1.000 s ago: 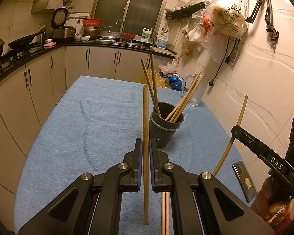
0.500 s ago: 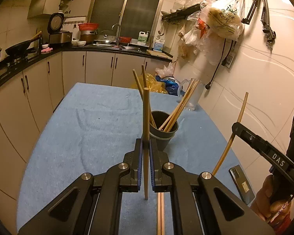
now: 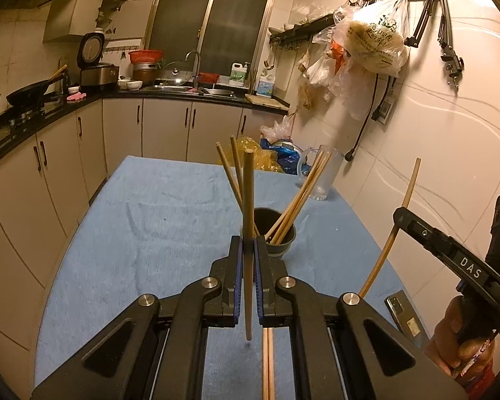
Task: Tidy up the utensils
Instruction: 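Lift both chopsticks upright and carry them over the black holder cup, then lower the chopsticks into the holder and open both grippers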
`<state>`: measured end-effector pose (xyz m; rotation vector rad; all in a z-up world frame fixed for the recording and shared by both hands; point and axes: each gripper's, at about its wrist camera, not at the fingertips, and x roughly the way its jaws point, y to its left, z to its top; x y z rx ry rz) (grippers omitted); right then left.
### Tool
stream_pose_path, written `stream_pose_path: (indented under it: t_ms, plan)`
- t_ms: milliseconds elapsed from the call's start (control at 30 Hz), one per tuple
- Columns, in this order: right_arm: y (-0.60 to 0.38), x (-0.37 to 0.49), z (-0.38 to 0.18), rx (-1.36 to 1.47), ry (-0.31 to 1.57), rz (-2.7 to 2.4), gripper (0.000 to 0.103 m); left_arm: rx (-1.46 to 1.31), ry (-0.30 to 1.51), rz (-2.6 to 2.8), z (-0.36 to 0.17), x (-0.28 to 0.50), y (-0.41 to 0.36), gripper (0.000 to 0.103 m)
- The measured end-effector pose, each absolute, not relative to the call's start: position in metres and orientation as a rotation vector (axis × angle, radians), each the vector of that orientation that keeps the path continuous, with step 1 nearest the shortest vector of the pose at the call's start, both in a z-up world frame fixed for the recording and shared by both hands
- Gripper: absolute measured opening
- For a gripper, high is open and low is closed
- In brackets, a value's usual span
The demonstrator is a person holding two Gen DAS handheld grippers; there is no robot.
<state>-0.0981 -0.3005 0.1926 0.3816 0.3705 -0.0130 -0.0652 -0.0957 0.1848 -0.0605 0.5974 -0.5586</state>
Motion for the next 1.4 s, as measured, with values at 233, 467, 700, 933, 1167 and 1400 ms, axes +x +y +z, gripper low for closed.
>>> stream_pose_path:
  t_ms: [233, 467, 700, 933, 1167, 1400]
  plan:
    - [-0.307, -0.094, 0.198, 0.398, 0.362, -0.033, 0.006, -0.061, 0.576, -0.574, 0.199, -0.06, -0.1, 0.006]
    - [-0.324, -0.079, 0.215, 0.44, 0.332, -0.053, 0.006, -0.059, 0.526, -0.586, 0.224, -0.052, -0.109, 0.006]
    - [-0.333, -0.062, 0.231, 0.46, 0.295, -0.071, 0.006, -0.079, 0.505, -0.592, 0.239, -0.034, -0.116, 0.006]
    - [-0.342, -0.039, 0.238, 0.479, 0.271, -0.097, 0.006, -0.094, 0.49, -0.588, 0.25, -0.013, -0.124, 0.006]
    - [-0.346, -0.012, 0.244, 0.462, 0.229, -0.148, 0.006, -0.122, 0.467, -0.589, 0.255, 0.008, -0.137, 0.006]
    - [-0.344, 0.015, 0.231, 0.445, 0.233, -0.162, 0.006, -0.11, 0.487, -0.582, 0.237, 0.026, -0.149, 0.006]
